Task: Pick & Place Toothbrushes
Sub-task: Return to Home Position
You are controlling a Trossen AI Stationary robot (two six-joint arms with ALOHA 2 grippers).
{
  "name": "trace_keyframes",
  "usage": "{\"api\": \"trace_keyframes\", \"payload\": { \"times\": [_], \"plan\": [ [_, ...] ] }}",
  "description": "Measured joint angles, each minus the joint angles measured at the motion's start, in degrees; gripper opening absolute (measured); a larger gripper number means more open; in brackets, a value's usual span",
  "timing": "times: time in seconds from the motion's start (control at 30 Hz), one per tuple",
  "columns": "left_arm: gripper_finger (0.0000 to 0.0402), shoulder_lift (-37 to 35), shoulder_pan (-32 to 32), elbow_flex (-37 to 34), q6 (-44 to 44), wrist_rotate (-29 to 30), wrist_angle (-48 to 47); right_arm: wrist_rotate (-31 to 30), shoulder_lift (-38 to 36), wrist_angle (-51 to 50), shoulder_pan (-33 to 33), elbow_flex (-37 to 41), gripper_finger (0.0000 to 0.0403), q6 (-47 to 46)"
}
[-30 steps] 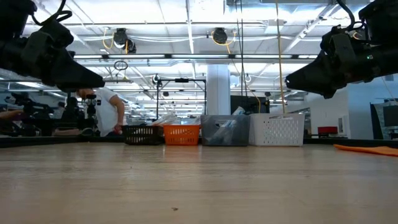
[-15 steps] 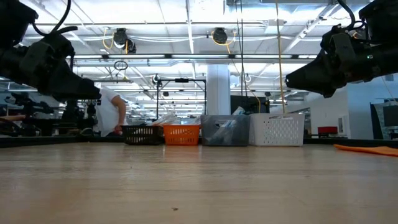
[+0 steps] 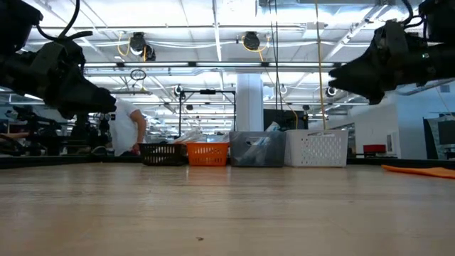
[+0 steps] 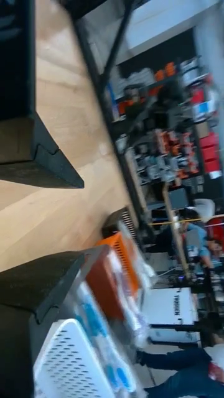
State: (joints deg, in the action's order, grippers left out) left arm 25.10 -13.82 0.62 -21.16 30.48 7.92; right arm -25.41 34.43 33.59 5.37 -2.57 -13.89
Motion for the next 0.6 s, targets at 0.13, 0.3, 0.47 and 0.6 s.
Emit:
{"api": "trace_keyframes", "payload": {
  "times": [0.13, 0.3, 0.47, 0.6],
  "plan": [
    [0.0161, 0.0, 0.0, 0.0, -0.03, 0.02, 0.02, -0.01, -4.53, -0.17, 0.0, 0.0, 0.0167, 0.0],
    [0.0161, 0.0, -0.01, 0.02, -0.11, 0.02, 0.04, -0.02, -11.91, 0.04, -0.02, 0.0, 0.0167, 0.01],
    [0.0161, 0.0, 0.0, 0.04, -0.16, 0.02, 0.04, -0.03, -18.32, 0.06, -0.01, 0.0, 0.0167, 0.0],
    [0.0161, 0.0, 0.0, 0.07, -0.16, 0.02, 0.04, -0.02, -21.82, 0.01, -0.02, 0.0, 0.0167, 0.0]
  ]
}}
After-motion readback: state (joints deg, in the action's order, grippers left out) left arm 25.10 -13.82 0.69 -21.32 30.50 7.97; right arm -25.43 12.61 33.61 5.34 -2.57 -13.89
